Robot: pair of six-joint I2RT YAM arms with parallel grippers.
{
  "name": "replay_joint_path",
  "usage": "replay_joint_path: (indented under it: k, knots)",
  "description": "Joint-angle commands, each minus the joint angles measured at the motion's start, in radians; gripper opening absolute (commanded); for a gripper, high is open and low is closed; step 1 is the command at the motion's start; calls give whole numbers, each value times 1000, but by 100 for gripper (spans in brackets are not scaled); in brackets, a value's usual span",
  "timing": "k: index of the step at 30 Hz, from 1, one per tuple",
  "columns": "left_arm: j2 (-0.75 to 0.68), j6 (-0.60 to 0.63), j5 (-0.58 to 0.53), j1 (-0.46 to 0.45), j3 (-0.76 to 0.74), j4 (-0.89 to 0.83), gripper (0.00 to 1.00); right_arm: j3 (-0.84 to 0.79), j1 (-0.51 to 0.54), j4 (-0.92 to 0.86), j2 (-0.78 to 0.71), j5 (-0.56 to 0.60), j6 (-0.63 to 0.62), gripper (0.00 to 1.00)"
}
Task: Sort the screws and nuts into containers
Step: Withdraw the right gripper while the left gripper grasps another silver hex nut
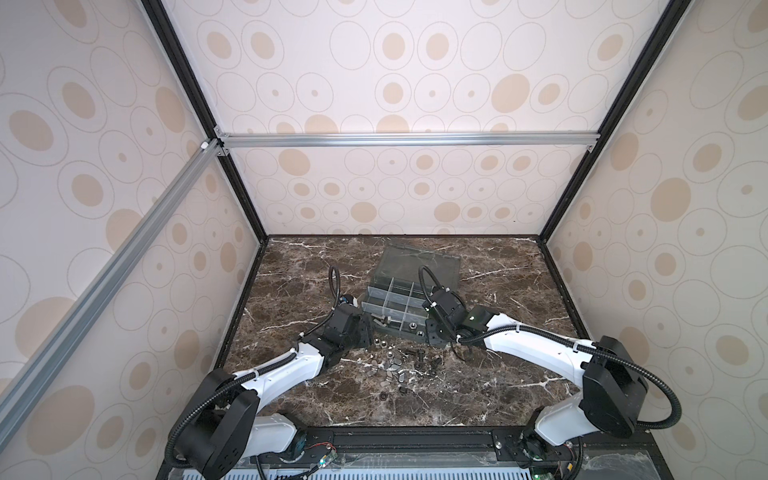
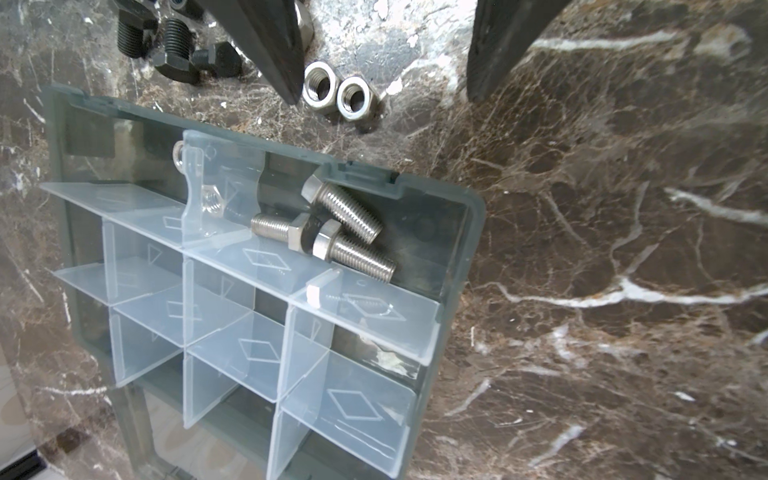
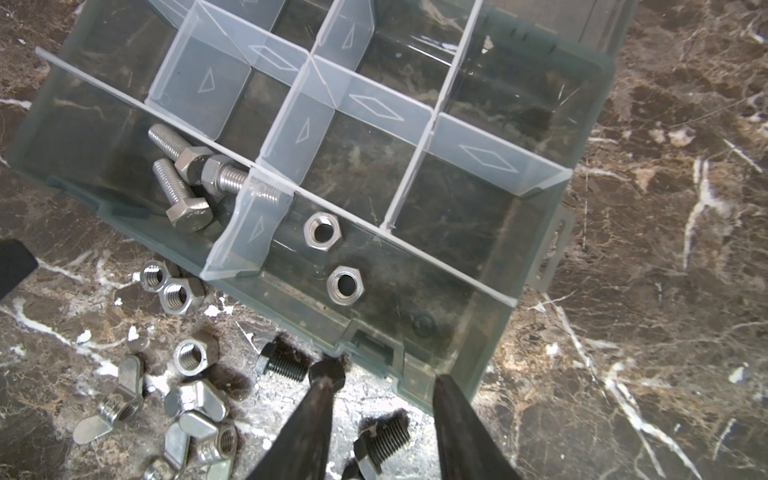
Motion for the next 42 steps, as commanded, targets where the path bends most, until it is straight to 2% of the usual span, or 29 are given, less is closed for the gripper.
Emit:
replay_joint_path:
  k: [1, 23, 42]
  knots:
    - [31, 51, 5, -10, 59, -34, 62, -24, -6, -27, -31, 32, 25, 44]
    - [271, 79, -47, -91, 174, -67, 56, -85, -7, -20, -82, 42, 61, 44]
    - [299, 89, -103, -145, 151, -104, 45, -102, -9, -14, -89, 41, 65, 44]
